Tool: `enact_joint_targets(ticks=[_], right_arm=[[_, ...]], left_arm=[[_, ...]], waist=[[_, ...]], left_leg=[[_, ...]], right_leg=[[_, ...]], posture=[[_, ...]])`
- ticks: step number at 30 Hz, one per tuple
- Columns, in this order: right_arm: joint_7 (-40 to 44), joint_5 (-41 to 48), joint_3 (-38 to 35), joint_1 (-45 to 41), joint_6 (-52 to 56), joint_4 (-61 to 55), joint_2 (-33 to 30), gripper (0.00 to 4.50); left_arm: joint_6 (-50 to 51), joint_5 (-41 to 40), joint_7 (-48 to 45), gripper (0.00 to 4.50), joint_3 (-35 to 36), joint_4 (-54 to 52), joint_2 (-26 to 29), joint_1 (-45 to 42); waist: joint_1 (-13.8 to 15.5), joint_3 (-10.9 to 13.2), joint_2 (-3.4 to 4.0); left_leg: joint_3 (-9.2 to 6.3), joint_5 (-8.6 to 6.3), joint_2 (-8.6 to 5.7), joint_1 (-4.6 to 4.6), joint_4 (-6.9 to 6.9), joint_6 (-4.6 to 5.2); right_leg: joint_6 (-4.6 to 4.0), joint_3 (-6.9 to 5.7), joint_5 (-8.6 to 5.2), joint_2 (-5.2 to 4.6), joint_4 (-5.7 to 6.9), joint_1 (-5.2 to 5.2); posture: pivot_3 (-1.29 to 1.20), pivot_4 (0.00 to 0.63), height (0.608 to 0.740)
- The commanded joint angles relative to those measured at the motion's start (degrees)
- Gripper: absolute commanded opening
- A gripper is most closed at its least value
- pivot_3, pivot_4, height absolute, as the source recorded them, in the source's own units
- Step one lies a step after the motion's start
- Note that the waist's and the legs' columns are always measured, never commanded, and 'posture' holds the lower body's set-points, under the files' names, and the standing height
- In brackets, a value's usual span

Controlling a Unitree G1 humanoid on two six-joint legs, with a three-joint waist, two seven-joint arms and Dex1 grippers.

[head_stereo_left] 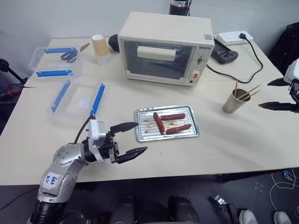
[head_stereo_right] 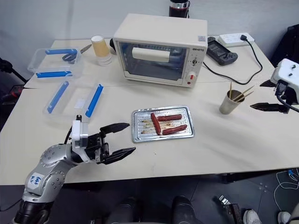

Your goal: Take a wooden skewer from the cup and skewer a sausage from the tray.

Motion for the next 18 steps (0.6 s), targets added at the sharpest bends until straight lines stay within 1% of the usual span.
enact_joint_targets(ticks=[1,6,13,14,16,18], right_arm=[[-1.5,-0.7,-0.6,-3.1,-0.9,3.0,0.7,4.48],[-2.9,-0.6,-1.7,-5.2,1.0,7.3,3.2,4.48],[-2.2,-1.2,-1.5,-7.6,4.7,8.9,5.4,4.48],[-2.1,-1.2,-1.6,-7.8,5.2,9.0,5.6,4.2],[-1.8,-1.7,-1.2,-8.0,5.6,9.0,5.6,3.95],[-1.4,-2.1,-0.9,-8.2,5.9,8.9,5.6,3.32]], left_arm=[[-0.8,0.1,-0.5,4.5,-0.1,-0.7,0.1,-0.2],[-0.7,0.2,-0.3,4.5,0.0,-1.3,0.2,0.3],[-0.5,0.2,0.2,4.5,0.2,-2.1,0.4,0.9],[-0.5,0.2,0.2,4.5,0.2,-2.1,0.4,0.9],[-0.3,0.2,0.4,4.5,0.5,-2.3,0.6,1.0],[-0.2,0.1,0.6,4.5,0.6,-2.5,0.7,1.2]], waist=[[-0.1,0.0,0.02],[-0.2,0.0,0.03],[-0.1,0.0,0.06],[-0.1,0.0,0.06],[-0.1,0.0,0.06],[-0.1,0.0,0.07]], left_leg=[[0.01,0.0,0.0,0.0,0.0,0.0],[0.01,0.0,0.01,-0.01,0.0,0.0],[-0.01,0.0,0.04,-0.01,0.0,0.0],[-0.01,0.0,0.04,-0.01,0.0,0.0],[-0.01,0.0,0.04,-0.01,0.0,0.0],[-0.01,0.0,0.04,-0.01,0.0,0.0]], right_leg=[[0.0,0.01,0.0,0.0,0.0,-0.01],[0.0,0.01,0.0,0.0,0.03,-0.02],[0.0,0.01,0.0,-0.01,0.04,-0.02],[0.0,0.02,0.0,-0.01,0.04,-0.02],[0.0,0.02,0.0,-0.01,0.05,-0.02],[0.0,0.02,0.0,-0.01,0.05,-0.02]], posture=[[0.0,0.15,0.74],[0.0,0.15,0.74],[0.0,0.15,0.74],[0.0,0.15,0.74],[0.0,0.15,0.74],[0.0,0.15,0.74]])
